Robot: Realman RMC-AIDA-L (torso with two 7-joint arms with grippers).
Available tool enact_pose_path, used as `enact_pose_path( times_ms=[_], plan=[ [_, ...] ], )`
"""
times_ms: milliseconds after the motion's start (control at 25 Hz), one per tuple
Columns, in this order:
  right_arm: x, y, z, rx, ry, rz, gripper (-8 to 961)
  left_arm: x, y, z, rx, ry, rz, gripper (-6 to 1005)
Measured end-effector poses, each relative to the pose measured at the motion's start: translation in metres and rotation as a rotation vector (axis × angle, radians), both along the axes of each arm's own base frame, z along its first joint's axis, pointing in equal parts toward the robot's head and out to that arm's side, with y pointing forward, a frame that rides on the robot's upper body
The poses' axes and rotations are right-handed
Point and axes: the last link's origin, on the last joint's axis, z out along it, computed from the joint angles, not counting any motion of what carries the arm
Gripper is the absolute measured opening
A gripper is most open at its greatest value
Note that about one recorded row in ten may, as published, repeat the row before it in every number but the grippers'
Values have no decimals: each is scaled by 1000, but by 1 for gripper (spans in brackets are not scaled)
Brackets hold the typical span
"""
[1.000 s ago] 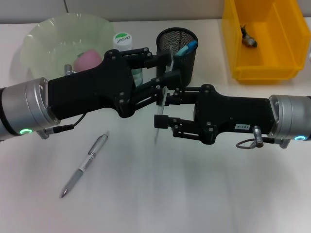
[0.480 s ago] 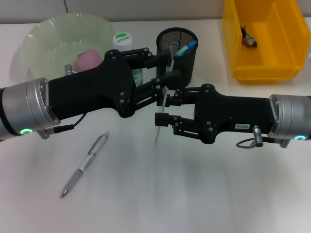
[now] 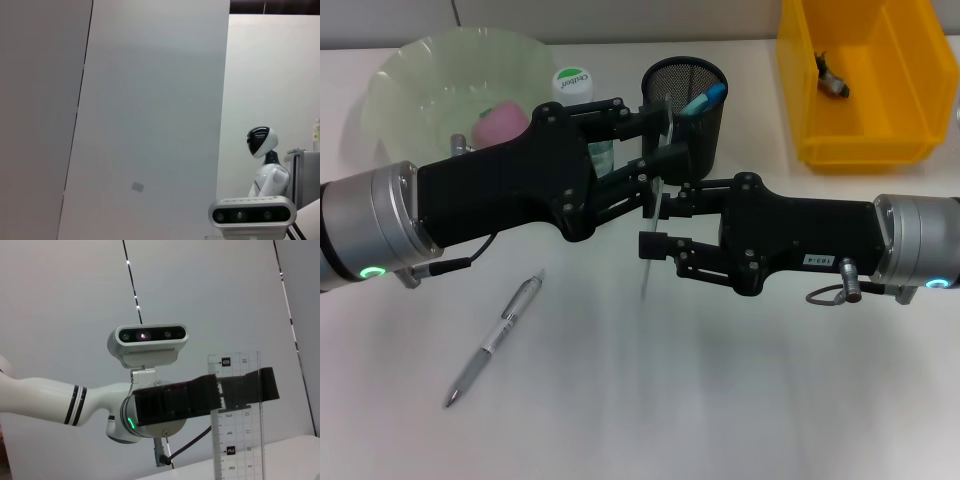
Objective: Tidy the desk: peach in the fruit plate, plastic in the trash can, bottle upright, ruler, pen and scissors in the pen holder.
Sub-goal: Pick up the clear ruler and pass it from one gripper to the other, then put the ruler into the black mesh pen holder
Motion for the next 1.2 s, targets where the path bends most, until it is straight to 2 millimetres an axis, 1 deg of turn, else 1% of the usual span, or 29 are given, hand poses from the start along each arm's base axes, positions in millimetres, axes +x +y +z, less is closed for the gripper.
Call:
enact_pose_path(
  times_ms=[400, 720, 920, 1000, 1040, 1080, 1120, 1160, 1200],
  plan=[
    [0, 0, 0, 0, 1, 0, 391, 0, 0, 2, 11, -6, -8, 402],
    [1, 0, 0, 7, 2, -3, 392, 2, -2, 5, 12, -32, -16, 592],
    [7, 0, 6, 79, 40, -27, 393, -4, -3, 10, 26, -41, 2, 793],
    [11, 2, 12, 123, 59, -51, 393, -9, -5, 10, 37, -38, 19, 792],
    [14, 8, 18, 176, 80, -88, 394, -14, -8, 8, 45, -32, 30, 792],
    [14, 8, 18, 176, 80, -88, 394, -14, -8, 8, 45, -32, 30, 792],
    [16, 15, 23, 231, 100, -138, 394, -17, -9, 7, 48, -31, 35, 792],
    [16, 15, 23, 231, 100, -138, 394, -20, -10, 5, 48, -30, 44, 791],
    [17, 21, 26, 265, 111, -170, 394, -23, -11, 3, 49, -30, 52, 791]
  ],
)
